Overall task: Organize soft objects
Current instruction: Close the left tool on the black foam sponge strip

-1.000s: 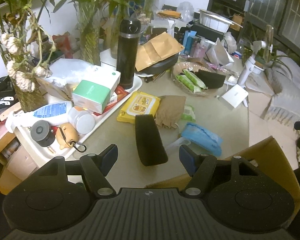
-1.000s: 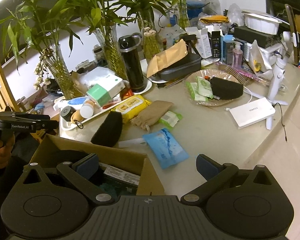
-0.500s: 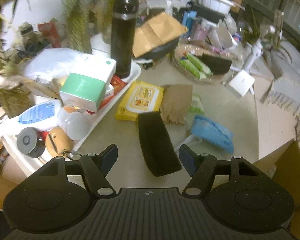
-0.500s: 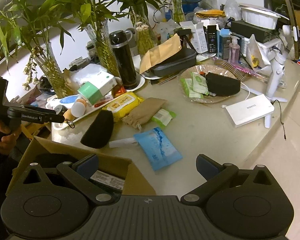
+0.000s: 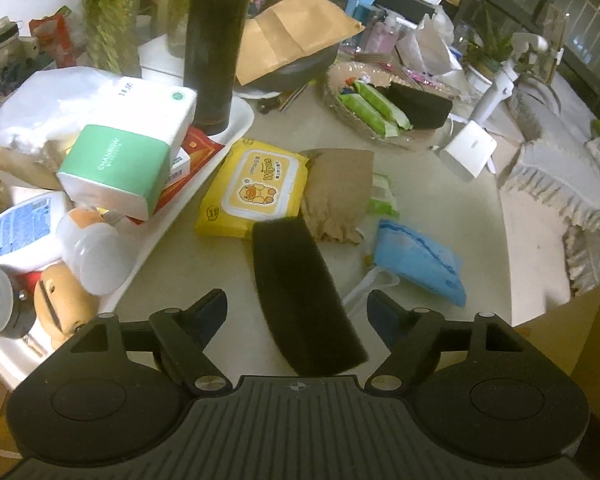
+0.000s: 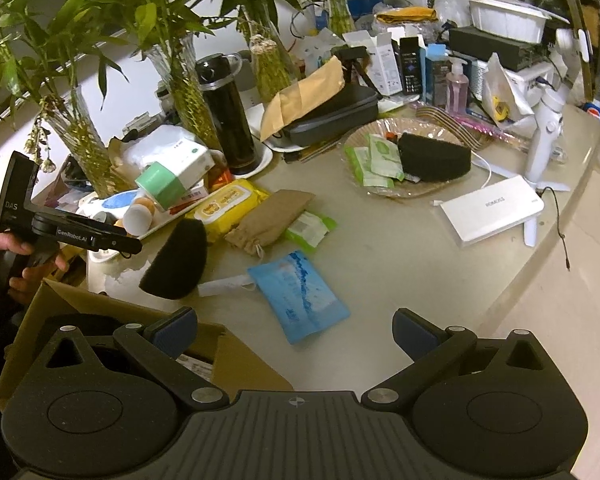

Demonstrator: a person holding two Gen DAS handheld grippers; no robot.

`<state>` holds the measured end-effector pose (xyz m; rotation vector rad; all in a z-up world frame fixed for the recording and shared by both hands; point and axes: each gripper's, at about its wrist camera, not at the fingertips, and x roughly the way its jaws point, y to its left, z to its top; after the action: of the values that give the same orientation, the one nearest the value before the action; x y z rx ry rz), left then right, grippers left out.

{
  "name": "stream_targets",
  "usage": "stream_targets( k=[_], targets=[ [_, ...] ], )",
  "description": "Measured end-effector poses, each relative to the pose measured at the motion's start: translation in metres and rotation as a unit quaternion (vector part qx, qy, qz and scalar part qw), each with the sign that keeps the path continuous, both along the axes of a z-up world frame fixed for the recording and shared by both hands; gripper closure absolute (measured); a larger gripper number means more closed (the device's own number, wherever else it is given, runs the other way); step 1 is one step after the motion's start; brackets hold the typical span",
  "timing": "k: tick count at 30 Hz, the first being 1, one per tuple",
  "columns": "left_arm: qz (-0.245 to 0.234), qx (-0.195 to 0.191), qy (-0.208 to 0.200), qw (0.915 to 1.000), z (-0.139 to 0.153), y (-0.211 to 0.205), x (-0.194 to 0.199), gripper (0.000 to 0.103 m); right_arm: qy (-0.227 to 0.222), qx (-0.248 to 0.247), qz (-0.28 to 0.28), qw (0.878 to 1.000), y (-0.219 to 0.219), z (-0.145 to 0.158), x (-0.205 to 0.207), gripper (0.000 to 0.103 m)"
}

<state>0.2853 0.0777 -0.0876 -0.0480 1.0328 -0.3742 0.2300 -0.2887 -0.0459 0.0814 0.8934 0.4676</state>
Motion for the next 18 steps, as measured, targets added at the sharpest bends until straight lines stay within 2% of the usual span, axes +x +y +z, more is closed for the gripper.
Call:
stream_targets(
  k=[6, 8, 15, 18],
  targets=[
    [-0.027, -0.003, 0.017, 0.9995, -0.012, -0.008, 0.021, 0.026, 0.005, -0.004, -0.005, 1.0, -0.003, -0.006, 0.006, 0.0],
    [-0.039, -0.006, 0.026, 0.9989, -0.018, -0.011, 0.028, 0.022, 0.005, -0.005, -0.007, 1.0, -0.004, -0.008, 0.009, 0.0],
    [-0.049, 0.029, 0.055, 0.9969, -0.04, -0.026, 0.051, 0.022, 0.007, -0.007, -0.015, 1.0, -0.008, -0.011, 0.018, 0.0],
    [-0.055, 0.051, 0.053, 0.9958, -0.046, -0.031, 0.055, 0.022, 0.009, -0.009, -0.017, 1.0, -0.009, -0.013, 0.021, 0.0]
  ],
)
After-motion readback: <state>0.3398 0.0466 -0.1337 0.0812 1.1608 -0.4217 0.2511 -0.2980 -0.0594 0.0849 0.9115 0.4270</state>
